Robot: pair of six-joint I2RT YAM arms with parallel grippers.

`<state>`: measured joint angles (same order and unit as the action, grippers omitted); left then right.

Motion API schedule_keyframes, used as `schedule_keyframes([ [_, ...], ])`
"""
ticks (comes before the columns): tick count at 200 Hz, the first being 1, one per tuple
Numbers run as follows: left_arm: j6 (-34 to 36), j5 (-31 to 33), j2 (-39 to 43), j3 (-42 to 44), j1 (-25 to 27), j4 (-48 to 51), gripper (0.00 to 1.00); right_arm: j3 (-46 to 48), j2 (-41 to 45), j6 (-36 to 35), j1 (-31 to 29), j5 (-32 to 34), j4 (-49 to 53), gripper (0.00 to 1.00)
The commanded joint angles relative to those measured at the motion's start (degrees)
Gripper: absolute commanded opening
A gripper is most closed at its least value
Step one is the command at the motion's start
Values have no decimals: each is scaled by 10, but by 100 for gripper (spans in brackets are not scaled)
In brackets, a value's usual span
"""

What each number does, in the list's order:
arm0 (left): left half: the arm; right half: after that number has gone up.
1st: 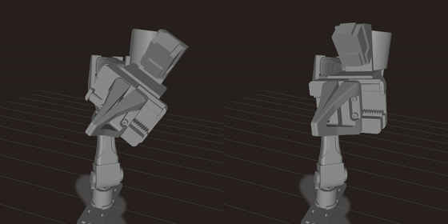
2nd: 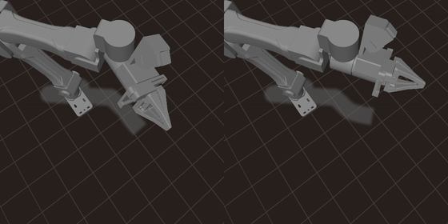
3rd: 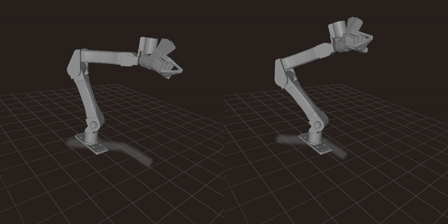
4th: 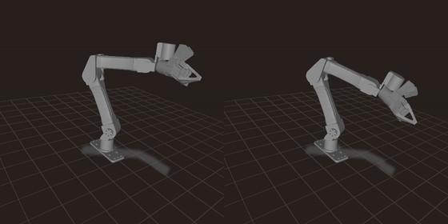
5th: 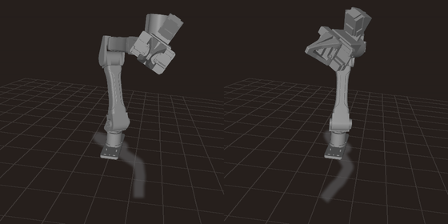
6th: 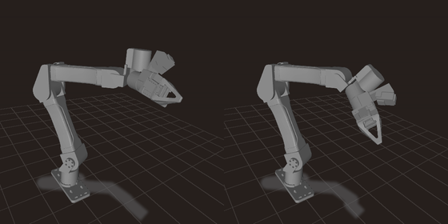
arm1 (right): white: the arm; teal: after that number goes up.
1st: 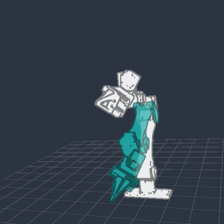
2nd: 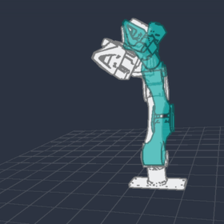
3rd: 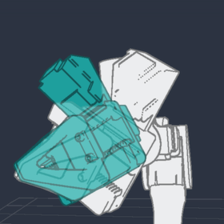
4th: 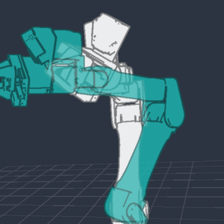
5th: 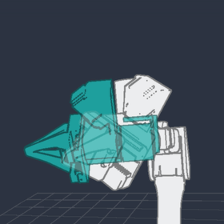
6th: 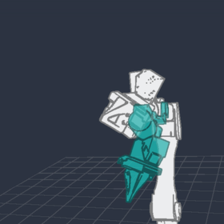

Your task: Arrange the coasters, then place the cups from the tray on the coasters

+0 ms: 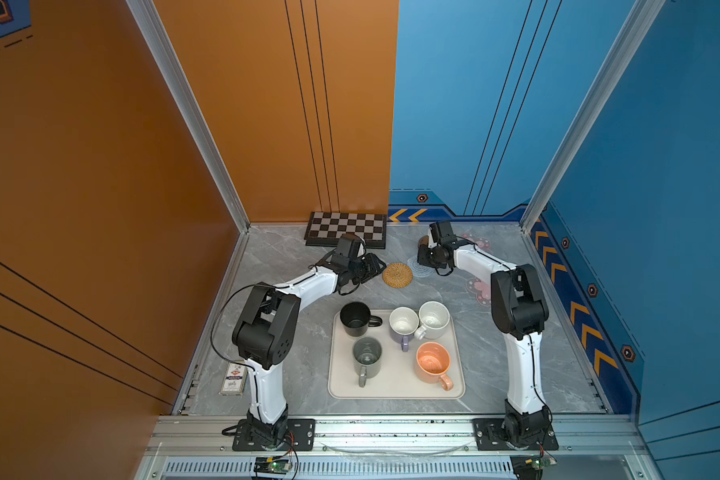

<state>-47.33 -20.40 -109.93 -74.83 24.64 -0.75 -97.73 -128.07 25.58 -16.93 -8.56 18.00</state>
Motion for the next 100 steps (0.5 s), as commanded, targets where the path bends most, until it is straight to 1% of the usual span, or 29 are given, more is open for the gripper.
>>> schedule_keyframes([
  [1,14,8,-14,-18,-4,9,45,-22,-31,13,-1,-3,2,27],
  [26,14,8,-16,-20,-6,9,45,-33,-42,9,-3,10,25,25],
  [43,14,8,-16,-20,-8,9,45,-18,-36,0,-3,29,34,25],
  [100,15,8,-14,-15,-7,18,45,79,16,-19,20,69,46,24],
])
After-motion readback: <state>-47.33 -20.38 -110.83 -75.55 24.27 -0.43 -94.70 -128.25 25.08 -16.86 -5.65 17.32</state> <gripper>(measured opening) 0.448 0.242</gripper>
